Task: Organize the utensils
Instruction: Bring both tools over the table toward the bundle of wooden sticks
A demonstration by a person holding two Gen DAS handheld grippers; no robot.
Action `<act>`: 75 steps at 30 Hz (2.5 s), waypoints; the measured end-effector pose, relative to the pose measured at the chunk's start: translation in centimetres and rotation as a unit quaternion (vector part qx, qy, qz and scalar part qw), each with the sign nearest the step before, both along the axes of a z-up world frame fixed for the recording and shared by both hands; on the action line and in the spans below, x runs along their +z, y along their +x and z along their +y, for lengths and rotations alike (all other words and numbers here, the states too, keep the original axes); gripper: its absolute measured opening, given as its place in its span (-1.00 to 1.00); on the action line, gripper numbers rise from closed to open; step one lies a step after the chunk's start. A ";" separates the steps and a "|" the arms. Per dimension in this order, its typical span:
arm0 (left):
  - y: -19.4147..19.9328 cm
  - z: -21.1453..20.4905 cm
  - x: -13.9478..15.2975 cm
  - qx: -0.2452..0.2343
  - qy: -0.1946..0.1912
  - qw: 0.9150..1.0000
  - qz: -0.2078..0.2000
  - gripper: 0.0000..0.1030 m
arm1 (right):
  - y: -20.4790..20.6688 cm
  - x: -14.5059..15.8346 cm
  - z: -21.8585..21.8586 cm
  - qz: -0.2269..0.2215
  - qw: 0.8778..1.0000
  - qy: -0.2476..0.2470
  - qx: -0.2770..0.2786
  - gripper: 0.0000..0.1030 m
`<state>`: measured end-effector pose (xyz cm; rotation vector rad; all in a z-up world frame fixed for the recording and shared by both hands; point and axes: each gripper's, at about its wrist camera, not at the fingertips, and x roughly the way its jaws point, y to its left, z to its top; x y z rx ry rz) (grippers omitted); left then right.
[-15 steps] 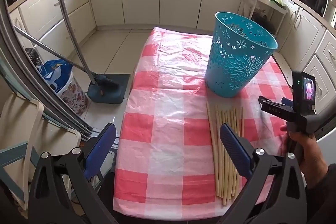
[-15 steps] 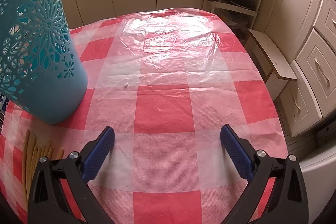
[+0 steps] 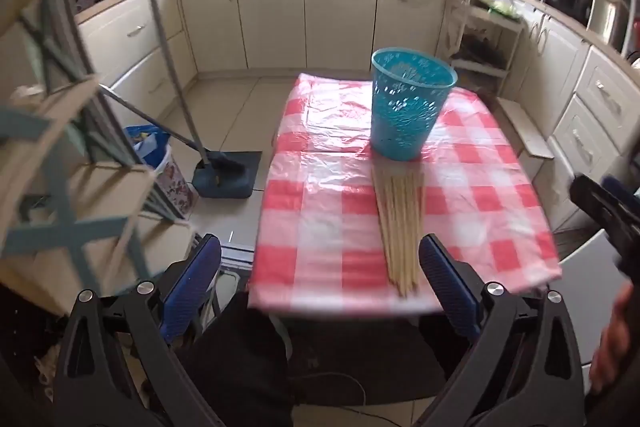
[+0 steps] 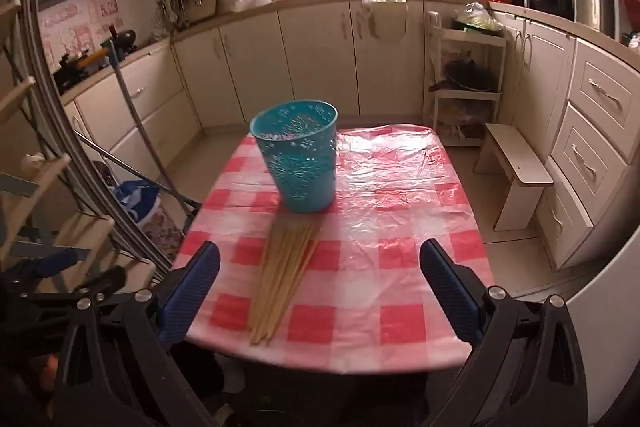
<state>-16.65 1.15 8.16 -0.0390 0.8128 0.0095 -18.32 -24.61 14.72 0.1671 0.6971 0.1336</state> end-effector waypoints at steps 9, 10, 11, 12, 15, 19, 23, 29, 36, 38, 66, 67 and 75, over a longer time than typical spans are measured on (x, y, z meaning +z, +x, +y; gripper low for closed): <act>-12.8 2.2 4.2 0.021 -0.002 0.999 -0.030 0.85 | -14.3 3.3 4.2 -0.039 0.999 0.026 0.006 0.86; -14.1 2.5 4.3 0.022 -0.003 0.999 -0.032 0.85 | -15.6 3.3 4.6 -0.045 0.998 0.032 0.008 0.86; -15.1 2.7 4.2 0.022 -0.003 0.999 -0.034 0.85 | -17.0 3.1 4.8 -0.058 0.998 0.036 0.003 0.86; -16.5 3.0 4.2 0.020 -0.004 0.999 -0.036 0.85 | -18.2 3.0 5.3 -0.067 0.997 0.036 -0.003 0.86; -18.6 3.5 4.2 0.022 -0.009 0.999 -0.038 0.85 | -21.2 2.0 7.3 -0.078 0.997 0.019 -0.003 0.86; -20.8 3.7 4.4 0.023 -0.019 0.998 -0.047 0.85 | -23.0 1.7 7.4 -0.082 0.996 0.026 -0.009 0.86; -22.5 4.2 5.3 0.024 -0.032 0.997 -0.066 0.85 | -24.7 2.1 7.2 -0.097 0.995 0.027 -0.014 0.86; -23.8 3.8 6.1 0.018 -0.027 0.996 -0.080 0.85 | -25.6 2.7 7.3 -0.097 0.995 0.025 -0.008 0.86; -24.0 3.4 6.5 0.017 -0.027 0.996 -0.082 0.85 | -25.9 3.1 7.5 -0.092 0.995 0.023 -0.008 0.86; -24.1 3.3 6.5 0.016 -0.026 0.996 -0.084 0.85 | -25.9 3.2 7.6 -0.092 0.995 0.023 -0.008 0.86; -24.4 2.7 6.6 0.018 -0.027 0.996 -0.088 0.85 | -26.1 3.7 7.8 -0.093 0.995 0.022 -0.005 0.86; -24.4 2.7 6.6 0.018 -0.027 0.996 -0.088 0.85 | -26.0 3.7 7.7 -0.094 0.995 0.023 -0.005 0.86; -24.4 2.6 6.7 0.017 -0.027 0.996 -0.088 0.85 | -26.1 3.7 7.8 -0.093 0.995 0.023 -0.005 0.86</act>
